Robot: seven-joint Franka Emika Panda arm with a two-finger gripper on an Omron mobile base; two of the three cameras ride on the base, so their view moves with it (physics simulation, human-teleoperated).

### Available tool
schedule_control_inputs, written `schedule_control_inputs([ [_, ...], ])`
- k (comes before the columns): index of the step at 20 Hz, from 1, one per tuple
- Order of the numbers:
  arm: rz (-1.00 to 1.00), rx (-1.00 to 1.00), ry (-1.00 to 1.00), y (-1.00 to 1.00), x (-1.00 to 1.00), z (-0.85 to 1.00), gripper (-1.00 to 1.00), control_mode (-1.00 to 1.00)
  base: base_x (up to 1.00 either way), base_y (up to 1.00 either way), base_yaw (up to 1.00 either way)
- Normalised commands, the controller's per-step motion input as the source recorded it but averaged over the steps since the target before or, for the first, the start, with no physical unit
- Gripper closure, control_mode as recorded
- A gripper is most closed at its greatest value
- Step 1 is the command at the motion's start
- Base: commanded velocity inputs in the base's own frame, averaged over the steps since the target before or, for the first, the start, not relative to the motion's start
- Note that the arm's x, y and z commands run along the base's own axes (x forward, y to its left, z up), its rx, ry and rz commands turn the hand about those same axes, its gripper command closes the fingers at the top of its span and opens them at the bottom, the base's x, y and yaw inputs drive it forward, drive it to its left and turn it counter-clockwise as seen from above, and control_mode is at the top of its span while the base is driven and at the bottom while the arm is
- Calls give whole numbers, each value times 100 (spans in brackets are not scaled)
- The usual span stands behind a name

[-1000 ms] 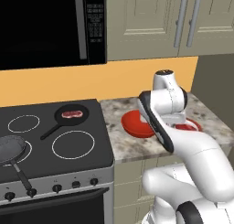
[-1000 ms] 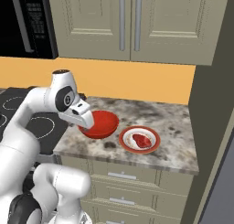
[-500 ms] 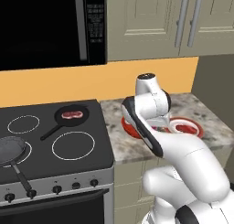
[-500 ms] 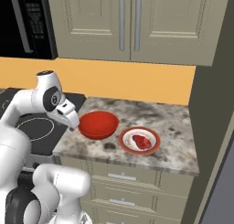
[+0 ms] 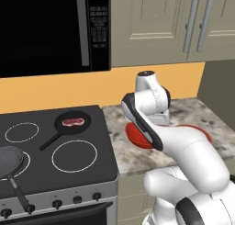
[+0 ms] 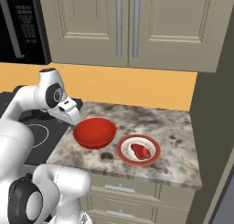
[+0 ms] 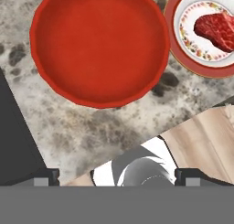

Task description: Place one of the steaks on the plate and the other in the bowl. Then place the bowl in the fridge.

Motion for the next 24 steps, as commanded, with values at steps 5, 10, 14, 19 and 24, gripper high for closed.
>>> schedule_control_inputs([
  [5, 0, 0, 0, 0, 0, 0, -100, 100, 29, 32, 1],
  [10, 1, 0, 0, 5, 0, -2, -100, -100, 15, 23, 2],
  [14, 15, 0, -1, 24, 0, -25, -100, -100, 0, 0, 0],
  [19, 19, 0, -2, 15, 23, -17, -100, -100, 0, 0, 0],
  [24, 50, 0, -2, 43, 74, 0, -100, -100, 0, 0, 0],
])
